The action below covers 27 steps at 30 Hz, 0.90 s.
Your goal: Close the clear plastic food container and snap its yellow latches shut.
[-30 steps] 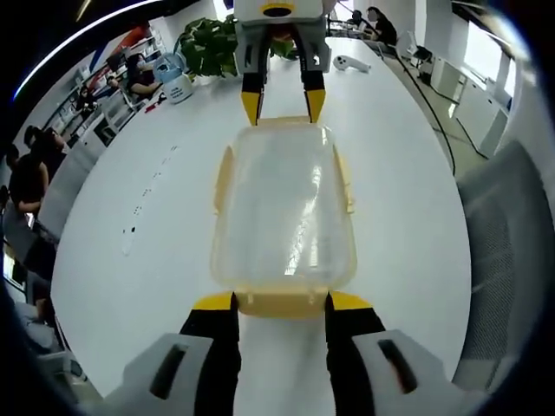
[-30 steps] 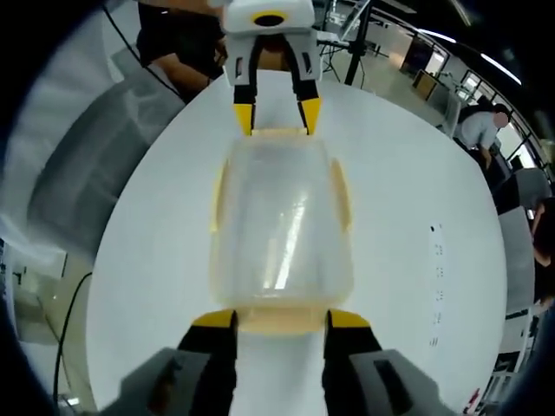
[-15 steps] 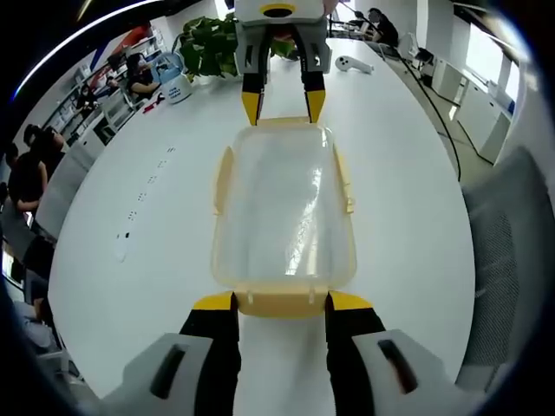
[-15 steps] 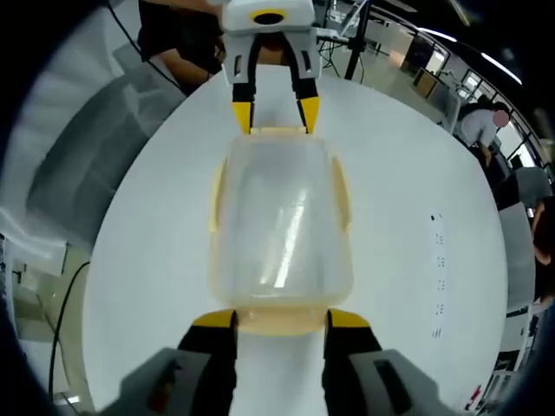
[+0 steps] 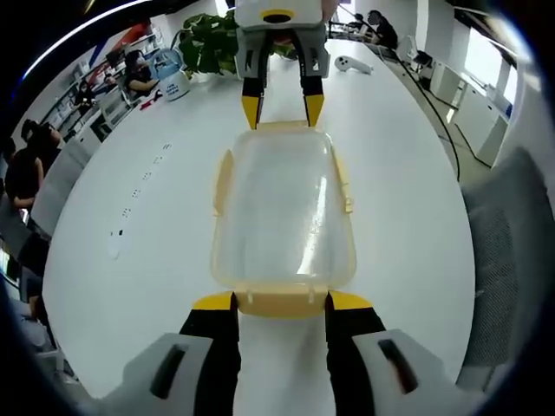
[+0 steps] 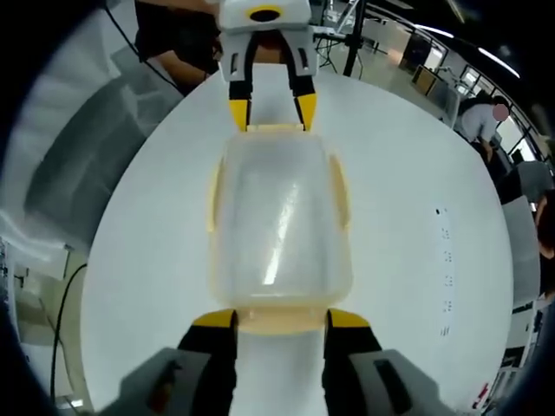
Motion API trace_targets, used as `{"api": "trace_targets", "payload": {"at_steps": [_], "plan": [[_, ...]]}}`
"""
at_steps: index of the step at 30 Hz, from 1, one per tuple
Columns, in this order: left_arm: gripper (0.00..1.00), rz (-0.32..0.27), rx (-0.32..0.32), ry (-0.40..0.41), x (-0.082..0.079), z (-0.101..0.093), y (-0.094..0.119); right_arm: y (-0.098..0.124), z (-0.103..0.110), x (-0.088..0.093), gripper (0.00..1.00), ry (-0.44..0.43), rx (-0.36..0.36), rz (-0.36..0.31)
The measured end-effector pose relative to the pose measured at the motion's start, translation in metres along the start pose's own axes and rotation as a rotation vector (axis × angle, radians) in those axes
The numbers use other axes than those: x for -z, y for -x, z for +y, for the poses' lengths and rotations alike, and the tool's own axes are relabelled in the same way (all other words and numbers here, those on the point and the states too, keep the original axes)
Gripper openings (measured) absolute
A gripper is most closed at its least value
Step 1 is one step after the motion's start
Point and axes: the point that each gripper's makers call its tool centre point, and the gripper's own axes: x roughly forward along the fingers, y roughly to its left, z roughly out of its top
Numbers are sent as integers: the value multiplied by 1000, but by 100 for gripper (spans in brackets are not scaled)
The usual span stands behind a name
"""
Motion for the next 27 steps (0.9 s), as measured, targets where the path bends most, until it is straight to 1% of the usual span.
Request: {"api": "trace_targets", "payload": {"at_steps": [17, 18, 19, 20, 21, 22, 23, 24, 25, 26, 27], "plan": [[37, -14, 7, 8, 6, 0, -1, -4, -2, -3, 36, -1, -4, -2], [37, -14, 11, 10, 7, 0, -2, -4, -2, -3, 37, -4, -2, 0], [38, -16, 15, 13, 7, -1, -2, -4, 1, -1, 37, -26, -13, 4], [38, -22, 64, 32, 7, -9, -2, -4, 1, 0, 38, -29, -17, 6], [41, -28, 53, 20, 7, -8, -2, -4, 2, 0, 40, -28, -16, 2], [46, -19, 44, 3, 10, -9, -4, -3, 2, 0, 43, -34, -13, -2], [49, -7, 36, 4, 13, -9, -4, -2, 2, -1, 47, -48, -10, -9], [51, -5, 32, 11, 14, -9, -4, -1, 3, 1, 47, -56, -10, -8], [50, 0, 34, 38, 16, -10, -3, 0, 4, 1, 45, -54, -11, -7], [47, -23, 52, 68, 14, -14, -1, 2, 6, 2, 43, -38, -12, -7], [44, -35, 56, 79, 13, -14, 0, 4, 7, 2, 43, -37, -11, -5]]}}
